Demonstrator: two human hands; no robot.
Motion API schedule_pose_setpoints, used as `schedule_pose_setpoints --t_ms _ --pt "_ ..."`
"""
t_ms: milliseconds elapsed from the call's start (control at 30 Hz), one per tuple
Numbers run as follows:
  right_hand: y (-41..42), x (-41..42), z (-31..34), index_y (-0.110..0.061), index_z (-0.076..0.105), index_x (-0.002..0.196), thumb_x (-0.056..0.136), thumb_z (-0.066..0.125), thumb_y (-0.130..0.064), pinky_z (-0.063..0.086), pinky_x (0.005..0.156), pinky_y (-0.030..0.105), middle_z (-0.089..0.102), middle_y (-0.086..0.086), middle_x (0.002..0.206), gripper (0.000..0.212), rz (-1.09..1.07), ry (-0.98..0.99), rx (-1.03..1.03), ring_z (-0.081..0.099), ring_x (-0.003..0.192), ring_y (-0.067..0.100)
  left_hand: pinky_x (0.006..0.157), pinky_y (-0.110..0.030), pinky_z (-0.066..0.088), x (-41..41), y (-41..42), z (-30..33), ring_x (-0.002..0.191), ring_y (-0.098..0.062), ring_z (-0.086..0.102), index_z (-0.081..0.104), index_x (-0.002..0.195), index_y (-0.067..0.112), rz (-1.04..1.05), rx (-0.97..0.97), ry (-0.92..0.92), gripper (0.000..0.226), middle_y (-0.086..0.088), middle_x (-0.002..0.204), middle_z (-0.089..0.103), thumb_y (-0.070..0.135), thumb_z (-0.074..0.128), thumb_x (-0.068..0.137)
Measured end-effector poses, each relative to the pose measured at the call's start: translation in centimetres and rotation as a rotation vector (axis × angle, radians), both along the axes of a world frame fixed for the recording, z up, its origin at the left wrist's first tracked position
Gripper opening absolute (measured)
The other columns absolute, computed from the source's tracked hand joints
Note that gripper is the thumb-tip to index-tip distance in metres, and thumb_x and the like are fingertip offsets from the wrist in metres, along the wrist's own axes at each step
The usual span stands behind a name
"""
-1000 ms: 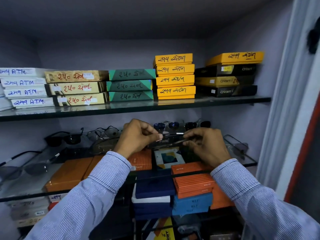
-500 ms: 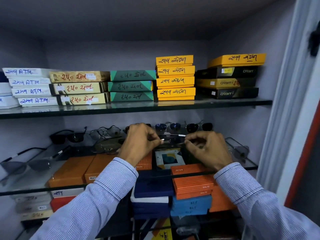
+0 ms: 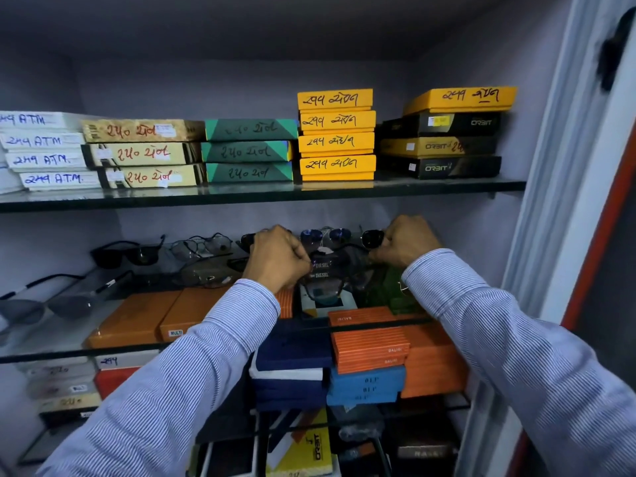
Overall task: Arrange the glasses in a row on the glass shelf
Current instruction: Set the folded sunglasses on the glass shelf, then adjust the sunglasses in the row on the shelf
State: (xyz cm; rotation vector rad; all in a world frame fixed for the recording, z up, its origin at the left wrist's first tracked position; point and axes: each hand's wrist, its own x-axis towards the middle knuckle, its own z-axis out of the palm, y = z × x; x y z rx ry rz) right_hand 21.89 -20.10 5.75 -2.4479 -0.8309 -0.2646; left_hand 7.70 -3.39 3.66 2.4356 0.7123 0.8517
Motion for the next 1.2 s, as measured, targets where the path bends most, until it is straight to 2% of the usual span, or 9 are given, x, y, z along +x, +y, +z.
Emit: schedule_pose_setpoints --t_ms 133,300,467,567,700,867,967,1100,1200 --pt "0.2 0.4 0.0 -0.007 0.068 0.102 0.067 0.084 -0.043 0.057 0.073 0.032 0.066 0.009 0.094 0.053 -0.059 0.051 -0.083 0.066 0.084 0.028 0.061 -0.026 0.062 1.1 0.5 -0.4 0.048 -0.01 0.065 0.072 0.062 0.018 0.04 -0.078 0.052 0.023 -0.001 0.066 0.073 0.004 0.078 0.08" --pt "0.5 0.6 -0.6 -0.01 0.064 0.114 0.059 0.084 -0.051 0.057 0.08 0.036 0.068 0.009 0.106 0.071 -0.074 0.07 -0.179 0.065 0.09 0.027 0.061 -0.03 0.066 1.8 1.0 -0.9 0.057 -0.019 0.074 0.076 0.083 0.008 0.054 -0.146 0.137 0.007 -0.009 0.076 0.077 0.008 0.082 0.08" --pt "0.5 0.4 -0.6 -0.007 0.063 0.116 0.063 0.085 -0.042 0.059 0.08 0.037 0.066 0.011 0.108 0.067 -0.064 0.082 -0.241 0.066 0.091 0.027 0.046 -0.022 0.058 2.2 1.3 -1.3 0.051 -0.015 0.07 0.074 0.091 0.008 0.054 -0.164 0.139 0.014 -0.011 0.088 0.077 0.01 0.082 0.08" --pt "0.4 0.2 -0.4 -0.008 0.064 0.115 0.066 0.083 -0.043 0.057 0.076 0.033 0.066 0.011 0.109 0.063 -0.083 0.036 -0.274 0.066 0.092 0.027 0.05 -0.023 0.057 1.9 1.1 -1.4 0.055 -0.014 0.067 0.076 0.088 0.009 0.04 -0.159 0.103 0.017 -0.009 0.085 0.076 0.019 0.085 0.078" --pt "0.6 -1.4 0.5 -0.006 0.066 0.102 0.077 0.076 -0.042 0.053 0.072 0.034 0.066 0.014 0.102 0.045 -0.062 -0.114 -0.245 0.066 0.091 0.031 0.081 -0.023 0.053 -0.8 1.5 -1.3 0.067 -0.003 0.062 0.081 0.085 0.014 0.06 -0.071 -0.002 0.014 0.006 0.08 0.073 0.029 0.08 0.084" --pt "4.5 -5.6 1.0 -0.01 0.068 0.081 0.08 0.07 -0.033 0.051 0.069 0.033 0.063 0.013 0.083 0.024 0.109 -0.258 -0.137 0.066 0.085 0.032 0.077 -0.017 0.048 -6.7 6.0 0.0 0.072 -0.009 0.064 0.085 0.091 0.012 0.229 0.081 -0.072 0.015 -0.004 0.091 0.081 0.009 0.073 0.083" --pt "8.5 -7.9 1.1 -0.009 0.068 0.086 0.081 0.067 -0.022 0.049 0.069 0.032 0.064 0.018 0.094 0.014 0.161 -0.262 -0.104 0.066 0.091 0.035 0.077 -0.017 0.052 -8.1 9.1 -0.3 0.068 -0.004 0.062 0.084 0.092 0.011 0.24 0.071 -0.037 0.018 -0.004 0.09 0.08 0.005 0.074 0.079" --pt "14.3 -9.0 0.9 -0.005 0.068 0.108 0.083 0.068 -0.021 0.051 0.078 0.034 0.064 0.019 0.113 0.029 0.162 -0.168 -0.188 0.066 0.101 0.035 0.068 -0.018 0.056 -7.7 11.1 -1.0 0.072 -0.011 0.068 0.083 0.093 0.009 0.133 0.022 0.028 0.018 -0.006 0.094 0.079 0.002 0.07 0.083" --pt "17.7 -9.1 0.0 -0.007 0.062 0.12 0.08 0.075 -0.03 0.049 0.077 0.033 0.06 0.015 0.121 0.048 0.128 -0.103 -0.303 0.064 0.106 0.033 0.063 -0.032 0.066 -7.1 12.0 -1.4 0.07 -0.019 0.074 0.081 0.09 0.009 0.055 -0.007 0.008 0.02 -0.006 0.089 0.079 -0.002 0.065 0.085"
